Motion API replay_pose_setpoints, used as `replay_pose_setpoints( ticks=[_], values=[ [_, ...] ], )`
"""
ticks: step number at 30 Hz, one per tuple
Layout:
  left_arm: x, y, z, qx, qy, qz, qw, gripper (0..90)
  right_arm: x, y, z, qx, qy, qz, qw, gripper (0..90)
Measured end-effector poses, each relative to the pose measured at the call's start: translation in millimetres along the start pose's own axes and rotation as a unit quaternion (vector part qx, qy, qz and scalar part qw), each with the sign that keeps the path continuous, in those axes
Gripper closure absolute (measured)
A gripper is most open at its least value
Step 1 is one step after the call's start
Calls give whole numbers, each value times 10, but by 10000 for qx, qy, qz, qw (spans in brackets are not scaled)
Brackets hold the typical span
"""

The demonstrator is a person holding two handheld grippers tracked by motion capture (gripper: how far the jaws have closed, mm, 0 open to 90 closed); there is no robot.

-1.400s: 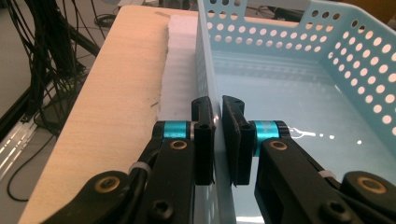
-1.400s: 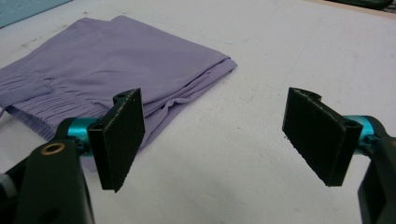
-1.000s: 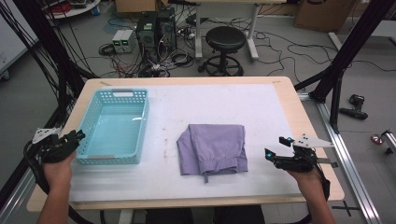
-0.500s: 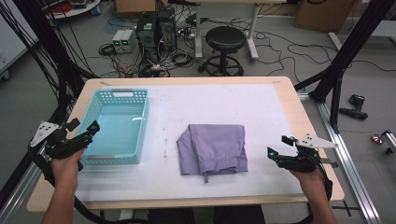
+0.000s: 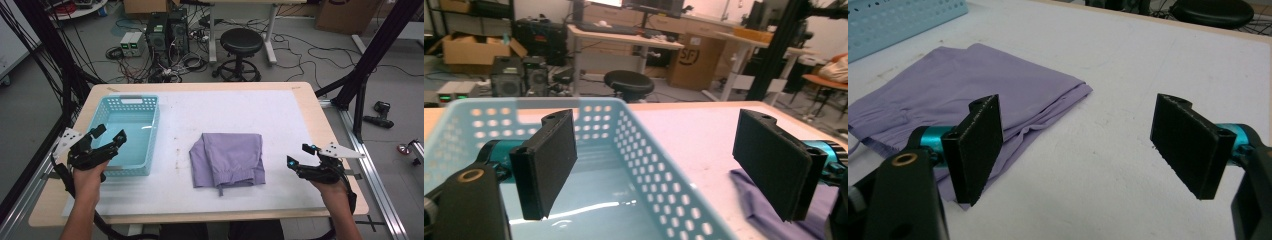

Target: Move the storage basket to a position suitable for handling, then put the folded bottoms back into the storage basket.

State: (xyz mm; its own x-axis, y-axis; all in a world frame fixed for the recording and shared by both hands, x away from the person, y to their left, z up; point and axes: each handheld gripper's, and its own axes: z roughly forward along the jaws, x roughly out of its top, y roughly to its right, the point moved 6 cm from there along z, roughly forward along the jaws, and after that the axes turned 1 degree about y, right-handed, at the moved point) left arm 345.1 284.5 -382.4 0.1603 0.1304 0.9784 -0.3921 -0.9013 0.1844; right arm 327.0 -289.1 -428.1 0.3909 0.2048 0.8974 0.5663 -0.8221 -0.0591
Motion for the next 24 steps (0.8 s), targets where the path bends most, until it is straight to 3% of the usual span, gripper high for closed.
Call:
replay_pose_setpoints(
  ticks=[8, 12, 16, 19, 24],
  values=[
    [7, 363, 158, -368, -44, 216, 9991, 177, 9, 11, -8, -3, 25, -8, 10000, 211],
    [-50, 535, 304, -517, -267, 474, 9972, 177, 3, 7, 4, 10, 10, 6, 10000, 211],
    [-117, 737, 421, -729, -325, 424, 9959, 177, 4, -6, 2, 16, 21, 21, 10000, 211],
    [-219, 946, 503, -991, -426, 497, 9929, 177, -3, -9, 14, 38, 10, 7, 10000, 211],
    [-319, 1150, 601, -1092, -418, 404, 9923, 177, -11, -17, 20, 78, -1, -22, 10000, 211]
  ],
)
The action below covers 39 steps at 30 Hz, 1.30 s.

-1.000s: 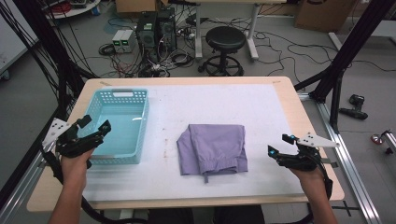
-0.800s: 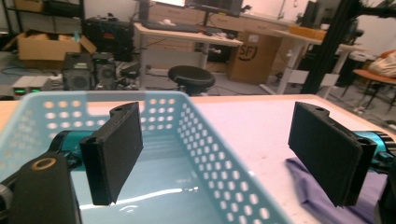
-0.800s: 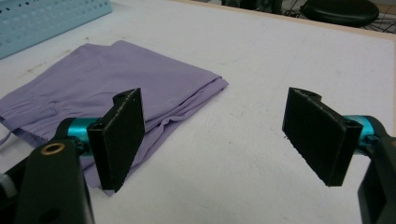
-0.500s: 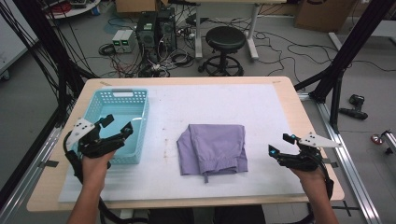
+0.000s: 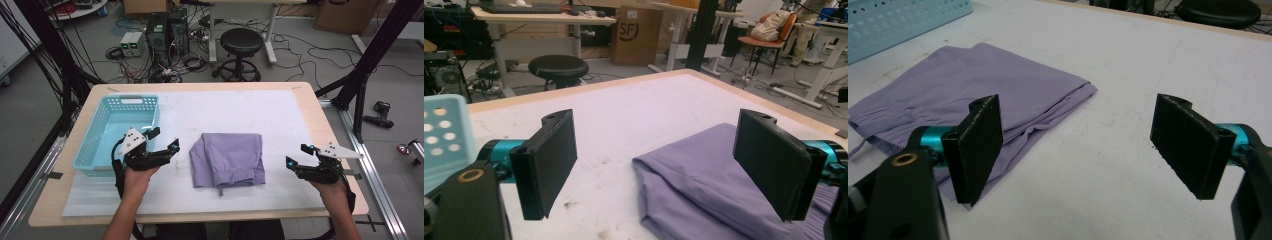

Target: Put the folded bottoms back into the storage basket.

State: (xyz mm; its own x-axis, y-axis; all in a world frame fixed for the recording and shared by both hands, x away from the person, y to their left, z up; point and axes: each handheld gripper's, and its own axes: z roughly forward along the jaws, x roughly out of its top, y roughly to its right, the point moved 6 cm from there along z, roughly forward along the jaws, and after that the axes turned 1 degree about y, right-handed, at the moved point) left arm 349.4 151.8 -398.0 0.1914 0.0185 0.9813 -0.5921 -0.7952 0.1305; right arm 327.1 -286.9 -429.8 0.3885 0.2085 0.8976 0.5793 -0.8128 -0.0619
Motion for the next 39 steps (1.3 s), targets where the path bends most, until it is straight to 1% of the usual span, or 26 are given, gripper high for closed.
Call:
replay_pose_setpoints(
  ticks=[2, 3, 7, 9, 12, 15, 17, 19, 21, 25, 27, 30, 33, 34, 37, 39],
  values=[
    [-13, 60, 47, -11, 44, -38, 10000, 177, 1, 3, -7, 13, 9, 22, 10000, 211],
    [-22, 93, 70, -13, 51, -24, 10000, 178, -2, 12, -9, -5, 11, 7, 10000, 211],
    [-78, 198, 182, -32, -21, -45, 10000, 179, -19, 27, -20, -10, -2, 55, 10000, 211],
    [-110, 243, 242, -92, -107, -95, 9999, 184, -14, 36, -32, -23, 28, 57, 10000, 211],
    [-194, 316, 364, -145, -361, -57, 9992, 197, -8, 35, -44, -19, 50, 60, 10000, 211],
    [-292, 364, 473, -184, -617, -83, 9979, 208, -22, 39, -37, -21, 23, 47, 10000, 211],
    [-348, 378, 534, -172, -770, -89, 9968, 235, -28, 33, -37, -10, 12, 55, 10000, 211],
    [-394, 367, 593, -98, -935, -106, 9955, 244, -26, 33, -45, -7, 26, 47, 10000, 211],
    [-427, 356, 643, -59, -1018, -174, 9946, 259, -22, 35, -55, -7, 46, 58, 10000, 211],
    [-505, 331, 723, 59, -1219, -175, 9924, 263, -30, 42, -63, -1, 50, 88, 9999, 211],
    [-529, 324, 749, 70, -1253, -194, 9919, 263, -33, 46, -64, -1, 51, 99, 9999, 211],
    [-589, 302, 805, 142, -1417, -198, 9896, 260, -28, 52, -63, 3, 75, 104, 9999, 211],
    [-656, 263, 846, 310, -1612, -204, 9862, 246, -28, 53, -66, 14, 76, 113, 9999, 211],
    [-687, 250, 862, 364, -1704, -215, 9845, 246, -29, 54, -67, 14, 76, 114, 9999, 211],
    [-749, 229, 894, 432, -1910, -256, 9803, 246, -36, 68, -67, 15, 76, 145, 9999, 211],
    [-785, 212, 905, 521, -2030, -269, 9774, 246, -43, 80, -67, 6, 77, 163, 9998, 211]
  ],
)
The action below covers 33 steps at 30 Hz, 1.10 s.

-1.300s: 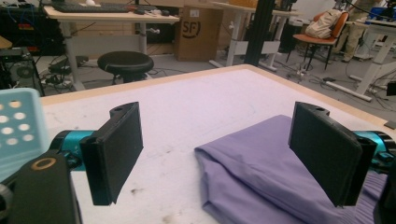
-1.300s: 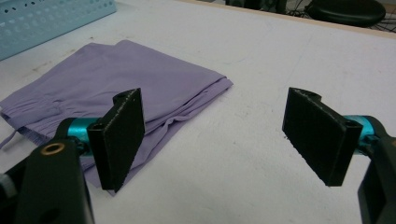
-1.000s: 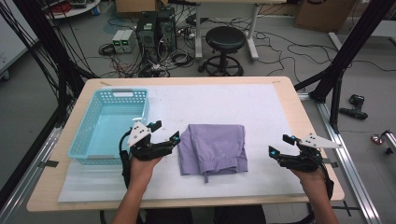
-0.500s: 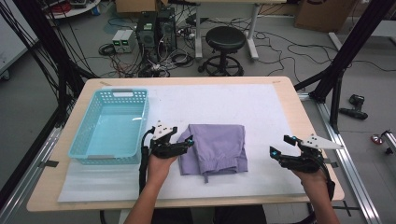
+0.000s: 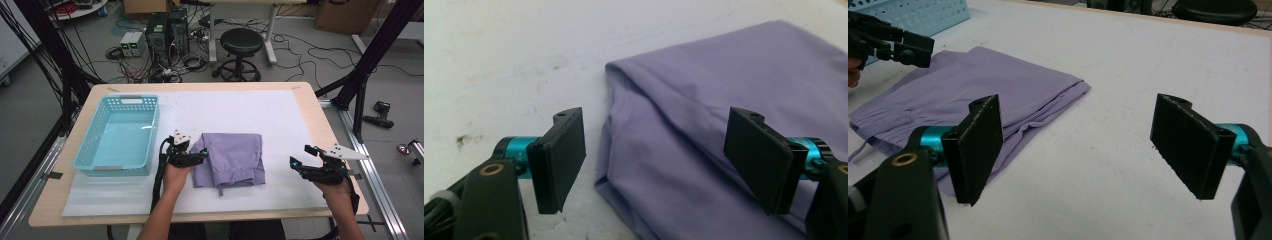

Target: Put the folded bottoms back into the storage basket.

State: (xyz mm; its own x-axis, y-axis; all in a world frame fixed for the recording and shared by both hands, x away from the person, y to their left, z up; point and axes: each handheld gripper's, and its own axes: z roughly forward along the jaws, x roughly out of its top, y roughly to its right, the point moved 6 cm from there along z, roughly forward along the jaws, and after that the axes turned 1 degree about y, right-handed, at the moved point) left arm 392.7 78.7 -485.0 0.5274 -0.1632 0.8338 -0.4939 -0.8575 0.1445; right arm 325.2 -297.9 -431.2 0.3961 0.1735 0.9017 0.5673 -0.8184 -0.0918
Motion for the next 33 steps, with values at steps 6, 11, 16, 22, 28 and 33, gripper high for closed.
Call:
replay_pose_setpoints(
  ticks=[6, 11, 16, 22, 28, 33],
  values=[
    [-68, -7, 71, 21, -319, -113, 9994, 246, -2, 19, -10, -16, 17, 19, 10000, 211],
    [-75, -7, 82, -46, -388, -202, 9990, 292, 2, 20, -9, -13, 20, 12, 10000, 211],
    [-75, 46, 78, -350, -403, -304, 9981, 494, 1, 20, -6, -15, 20, 15, 10000, 211],
    [-29, 198, 71, -773, -216, -302, 9963, 806, 1, -1, 4, -18, -26, -38, 10000, 211],
    [60, 282, 33, -1200, 120, -523, 9913, 818, 5, -9, 4, -19, -29, -63, 10000, 211],
    [148, 430, 1, -1741, 530, -586, 9816, 841, 5, -6, 1, -21, -24, -61, 10000, 211]
  ],
)
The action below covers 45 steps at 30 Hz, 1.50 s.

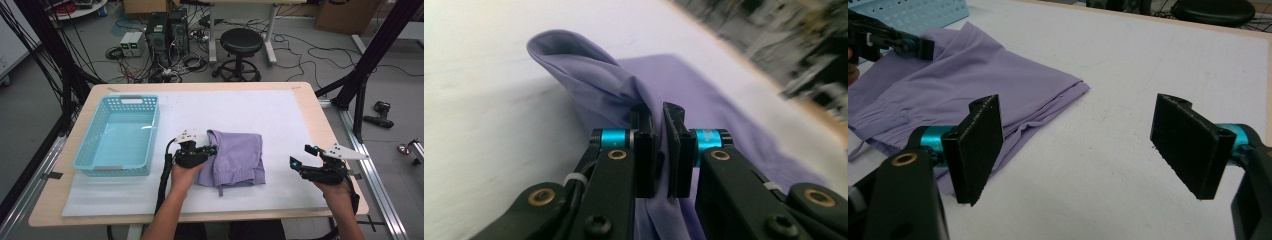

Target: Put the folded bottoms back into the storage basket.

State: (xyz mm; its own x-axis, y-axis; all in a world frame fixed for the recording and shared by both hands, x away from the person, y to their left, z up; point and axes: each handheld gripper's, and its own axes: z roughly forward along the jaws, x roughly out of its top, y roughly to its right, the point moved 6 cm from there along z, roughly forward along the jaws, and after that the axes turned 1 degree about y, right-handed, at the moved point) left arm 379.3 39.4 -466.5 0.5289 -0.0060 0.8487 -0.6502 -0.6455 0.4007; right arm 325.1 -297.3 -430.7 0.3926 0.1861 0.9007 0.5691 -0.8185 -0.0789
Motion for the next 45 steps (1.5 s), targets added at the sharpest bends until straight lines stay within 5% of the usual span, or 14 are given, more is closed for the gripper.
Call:
replay_pose_setpoints(
  ticks=[4, 9, 13, 17, 23, 27, 32, 37, 40, 45],
  values=[
    [-28, 37, 65, -28, -67, 71, 9999, 831, -3, -6, 10, 9, -16, -15, 10000, 211],
    [-71, 13, 126, 265, -246, 85, 9993, 637, 1, -20, 8, 18, -18, -42, 10000, 211],
    [-136, -52, 172, 835, -530, 167, 9950, 433, -6, -17, 0, 17, -31, -19, 10000, 211],
    [-191, -126, 189, 1146, -735, -37, 9907, 391, -7, -9, -11, 14, -18, -3, 10000, 211],
    [-202, -97, 211, 1318, -835, 202, 9876, 399, -10, -1, -12, 14, -16, 19, 10000, 211],
    [-202, -87, 215, 1406, -837, 248, 9862, 547, -7, -3, -10, 12, -6, 6, 10000, 211],
    [-216, -35, 236, 1475, -921, 562, 9832, 763, -6, 6, -20, -11, -1, 42, 10000, 211],
    [-189, -18, 220, 1331, -848, 629, 9855, 850, -1, 11, -29, -11, 20, 35, 10000, 211],
    [-70, 28, 158, 1048, -457, 709, 9909, 850, 0, 15, -35, -23, 41, 58, 10000, 211],
    [181, 124, 17, 556, 148, 839, 9948, 851, -6, 19, -44, -26, 38, 68, 10000, 211]
  ],
)
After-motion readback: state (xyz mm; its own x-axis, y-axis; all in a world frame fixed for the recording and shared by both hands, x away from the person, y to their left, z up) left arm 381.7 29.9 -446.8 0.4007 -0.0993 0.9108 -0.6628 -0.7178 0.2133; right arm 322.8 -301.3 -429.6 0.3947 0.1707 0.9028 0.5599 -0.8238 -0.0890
